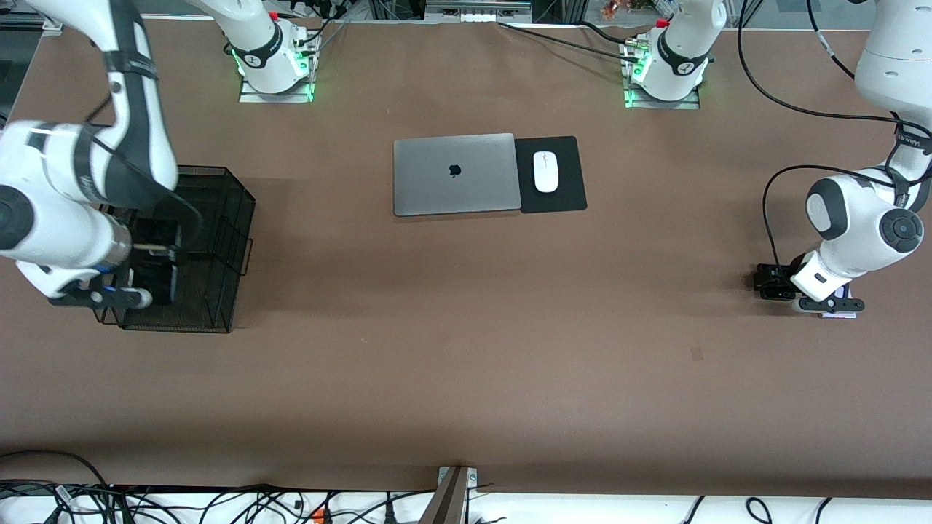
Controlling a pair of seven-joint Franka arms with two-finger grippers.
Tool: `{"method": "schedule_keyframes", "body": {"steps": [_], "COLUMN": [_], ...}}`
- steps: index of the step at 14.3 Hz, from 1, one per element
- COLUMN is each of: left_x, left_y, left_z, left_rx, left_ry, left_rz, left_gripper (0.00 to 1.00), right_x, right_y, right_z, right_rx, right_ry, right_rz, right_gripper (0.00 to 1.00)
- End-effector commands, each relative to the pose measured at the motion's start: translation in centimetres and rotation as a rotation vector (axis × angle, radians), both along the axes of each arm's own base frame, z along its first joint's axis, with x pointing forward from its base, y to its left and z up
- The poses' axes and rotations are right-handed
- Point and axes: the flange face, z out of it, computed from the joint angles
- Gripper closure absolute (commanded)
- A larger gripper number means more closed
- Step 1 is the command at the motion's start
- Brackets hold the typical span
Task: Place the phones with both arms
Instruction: 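Lower the bar phone into the mesh basket with the right gripper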
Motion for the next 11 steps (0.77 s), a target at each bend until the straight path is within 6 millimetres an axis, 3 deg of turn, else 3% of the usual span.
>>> {"method": "schedule_keyframes", "body": {"steps": [1,6,7,9,11], "left_x": [-0.1,0.1,0.0,0.1,0.4], "left_y": [-0.2,-0.1,-0.2,-0.2,-0.2], "left_z": [-0.4,-0.4,-0.6,-0.7,-0.5], "left_rx": [-0.012,-0.011,-0.012,-0.012,-0.010], "left_ry": [-0.006,-0.007,-0.004,-0.004,-0.011], "left_rz": [0.015,0.014,0.014,0.013,0.011], "left_gripper": [0.00,0.01,0.14,0.30,0.45], "right_x": [-4.2,-5.8,-6.1,-7.1,-7.3], "right_y": [-1.3,-3.1,-3.5,-5.3,-5.9], "right_z": [-0.1,-0.5,-0.7,-2.0,-3.0], "right_rx": [0.034,0.042,0.042,0.041,0.027], "right_ry": [0.008,0.033,0.043,0.064,0.056], "right_rz": [-0.004,-0.035,-0.045,-0.078,-0.075], "right_gripper": [0.99,0.99,0.99,0.99,0.99]}}
